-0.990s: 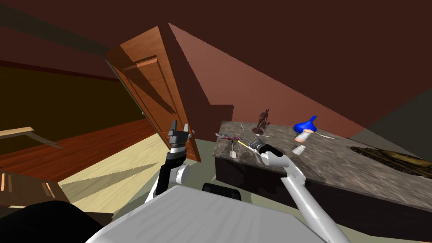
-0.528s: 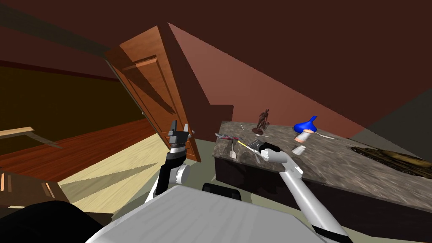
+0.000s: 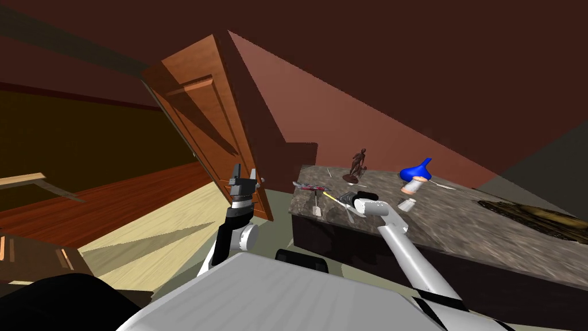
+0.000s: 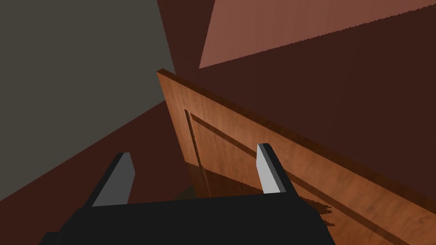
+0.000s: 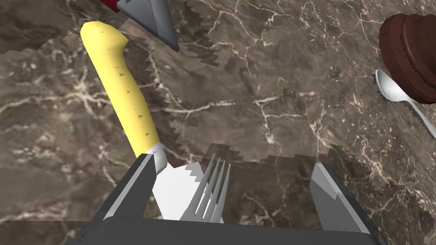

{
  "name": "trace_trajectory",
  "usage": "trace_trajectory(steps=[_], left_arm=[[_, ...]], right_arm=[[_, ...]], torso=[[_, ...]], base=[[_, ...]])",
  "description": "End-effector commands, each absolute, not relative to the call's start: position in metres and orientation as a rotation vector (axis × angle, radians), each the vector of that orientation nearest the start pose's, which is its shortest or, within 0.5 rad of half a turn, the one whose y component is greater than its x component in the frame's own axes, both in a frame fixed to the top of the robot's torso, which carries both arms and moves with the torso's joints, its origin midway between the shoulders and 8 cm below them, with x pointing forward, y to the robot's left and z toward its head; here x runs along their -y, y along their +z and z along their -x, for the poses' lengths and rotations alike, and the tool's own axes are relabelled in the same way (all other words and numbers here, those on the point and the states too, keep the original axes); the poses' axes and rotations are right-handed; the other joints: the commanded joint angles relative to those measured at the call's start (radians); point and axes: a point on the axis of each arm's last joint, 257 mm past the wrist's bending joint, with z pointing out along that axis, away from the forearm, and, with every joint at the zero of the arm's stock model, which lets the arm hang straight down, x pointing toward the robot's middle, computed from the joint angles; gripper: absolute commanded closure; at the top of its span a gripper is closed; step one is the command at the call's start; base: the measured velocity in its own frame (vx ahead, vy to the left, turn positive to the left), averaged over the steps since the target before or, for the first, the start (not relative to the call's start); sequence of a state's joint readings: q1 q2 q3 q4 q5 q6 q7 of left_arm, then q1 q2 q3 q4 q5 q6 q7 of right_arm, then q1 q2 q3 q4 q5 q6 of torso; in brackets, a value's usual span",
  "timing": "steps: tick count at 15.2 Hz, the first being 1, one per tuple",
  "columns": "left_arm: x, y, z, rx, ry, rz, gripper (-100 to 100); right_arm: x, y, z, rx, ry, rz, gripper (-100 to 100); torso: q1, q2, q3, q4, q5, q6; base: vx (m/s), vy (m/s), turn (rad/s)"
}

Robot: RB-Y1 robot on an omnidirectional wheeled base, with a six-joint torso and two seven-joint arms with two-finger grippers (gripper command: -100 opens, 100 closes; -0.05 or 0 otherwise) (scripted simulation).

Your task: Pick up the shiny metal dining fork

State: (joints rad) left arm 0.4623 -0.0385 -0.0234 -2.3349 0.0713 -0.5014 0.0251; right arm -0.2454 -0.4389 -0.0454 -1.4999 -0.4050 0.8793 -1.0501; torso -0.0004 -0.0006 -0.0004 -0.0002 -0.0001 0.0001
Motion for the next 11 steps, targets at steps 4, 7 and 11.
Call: trace_trajectory(steps=[4, 7, 11], left_arm=[[-0.278, 0.06, -0.333, -0.464, -1.427, 0.665, 0], [-0.278, 0.06, -0.333, -0.464, -1.427, 0.665, 0], [-0.278, 0.06, -0.333, -0.464, -1.427, 0.665, 0]], right_arm=[[0.346, -0.312, -0.544, 0.716, -1.23, 2.998, -100], [0.345, -0.317, -0.541, 0.617, -1.124, 3.007, -100], [0.344, -0.324, -0.534, 0.523, -1.001, 3.015, -100]], torso=[[0.0, 0.0, 0.0, 0.0, 0.0, 0.0], [0.0, 0.0, 0.0, 0.0, 0.0, 0.0], [0.0, 0.0, 0.0, 0.0, 0.0, 0.0]], base=[[0.006, -0.005, -0.001], [0.007, -0.008, 0.0], [0.006, -0.005, -0.001]])
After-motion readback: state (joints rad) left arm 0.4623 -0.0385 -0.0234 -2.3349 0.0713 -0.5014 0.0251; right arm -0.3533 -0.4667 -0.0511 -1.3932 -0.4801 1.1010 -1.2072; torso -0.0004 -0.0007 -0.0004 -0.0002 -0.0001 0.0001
